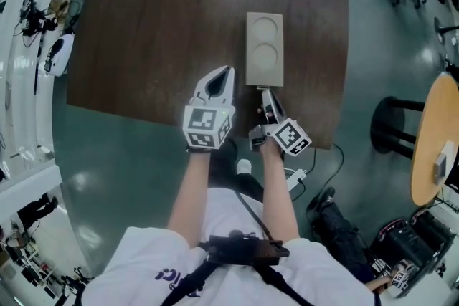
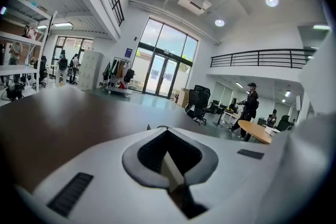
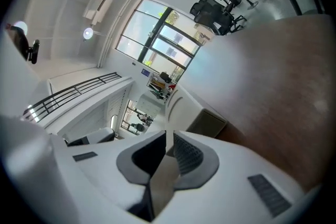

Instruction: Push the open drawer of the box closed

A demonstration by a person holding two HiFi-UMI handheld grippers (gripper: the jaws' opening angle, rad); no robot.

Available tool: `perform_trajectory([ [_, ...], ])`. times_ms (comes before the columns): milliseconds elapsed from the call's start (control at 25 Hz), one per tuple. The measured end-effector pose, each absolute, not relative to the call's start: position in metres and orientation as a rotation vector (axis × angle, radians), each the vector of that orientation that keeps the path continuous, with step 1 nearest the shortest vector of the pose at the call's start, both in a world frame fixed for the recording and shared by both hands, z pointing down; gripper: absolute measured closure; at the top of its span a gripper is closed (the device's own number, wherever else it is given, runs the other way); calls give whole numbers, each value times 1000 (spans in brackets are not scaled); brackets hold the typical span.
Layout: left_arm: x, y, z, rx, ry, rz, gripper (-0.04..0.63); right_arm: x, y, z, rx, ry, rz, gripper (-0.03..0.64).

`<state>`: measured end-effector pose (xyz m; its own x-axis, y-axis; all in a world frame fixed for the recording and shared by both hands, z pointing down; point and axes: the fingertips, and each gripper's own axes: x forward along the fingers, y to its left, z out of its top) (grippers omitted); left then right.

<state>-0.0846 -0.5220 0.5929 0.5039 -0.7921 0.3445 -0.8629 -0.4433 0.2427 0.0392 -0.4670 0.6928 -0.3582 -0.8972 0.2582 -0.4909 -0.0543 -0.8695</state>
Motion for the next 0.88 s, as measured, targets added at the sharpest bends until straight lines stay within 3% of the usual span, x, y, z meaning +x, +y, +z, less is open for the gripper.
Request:
perform_trajectory([
  [360,-49,-434,529,2489,-1391,236,601,62,-414,588,-1449,2039,-1108,569],
  [880,-33,-332,414,2657,-1563,141,601,76,-334,433,-1670,2393,-410,571],
])
